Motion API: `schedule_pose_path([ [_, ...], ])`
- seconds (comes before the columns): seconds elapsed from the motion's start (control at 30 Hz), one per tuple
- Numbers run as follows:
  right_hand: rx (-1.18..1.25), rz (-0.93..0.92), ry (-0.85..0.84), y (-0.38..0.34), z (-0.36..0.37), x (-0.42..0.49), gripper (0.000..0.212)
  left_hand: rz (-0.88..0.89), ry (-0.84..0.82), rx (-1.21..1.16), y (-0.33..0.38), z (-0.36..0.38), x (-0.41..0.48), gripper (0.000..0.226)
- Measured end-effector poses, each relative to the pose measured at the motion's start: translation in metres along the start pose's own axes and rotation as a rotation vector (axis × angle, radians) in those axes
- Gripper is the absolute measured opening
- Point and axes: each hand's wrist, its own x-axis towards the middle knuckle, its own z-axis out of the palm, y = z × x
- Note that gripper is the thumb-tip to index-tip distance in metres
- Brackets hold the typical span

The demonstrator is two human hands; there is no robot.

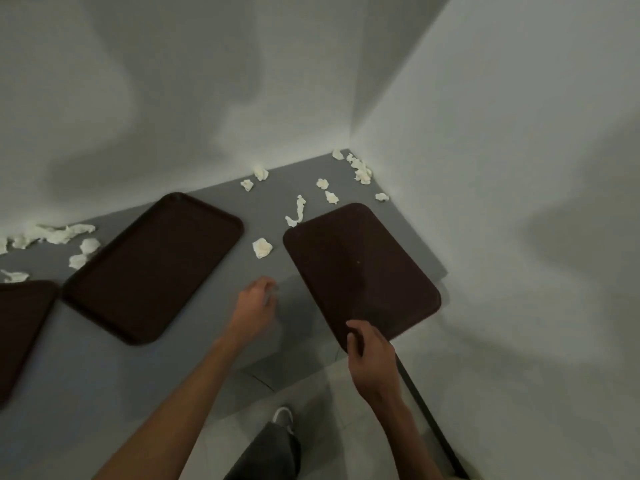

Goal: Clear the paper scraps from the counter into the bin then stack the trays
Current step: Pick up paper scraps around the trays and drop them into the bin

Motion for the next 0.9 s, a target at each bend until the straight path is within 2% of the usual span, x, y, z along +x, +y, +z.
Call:
schedule_pose_path([
  [0.2, -0.065, -0.014, -0.010, -0.033, 0.033, 0.055, 0.025, 0.012, -0.052, 0.168, -0.043, -0.020, 0.103, 0.036],
  [0.53, -0.141, -0.107, -0.062, -0.061, 0.046, 0.141, 0.027, 0.105, -0.158, 0.205, -0.058, -0.003, 0.168, 0.036],
  [0.7, -0.149, -0.173, -0.166, -0.064, 0.049, 0.202, 0.028, 0.059, -0.031, 0.108, -0.067, 0.011, 0.175, 0.006],
  [0.77, -0.175, -0.172, -0.236, -0.072, 0.053, 0.236, 0.035, 0.028, -0.030, 0.074, -0.065, 0.009, 0.178, 0.010],
  [0.9, -0.331, -0.235, -0.265, -0.095, 0.069, 0.312, 0.052, -0.047, 0.018, -0.003, -0.059, 0.002, 0.181, 0.014],
])
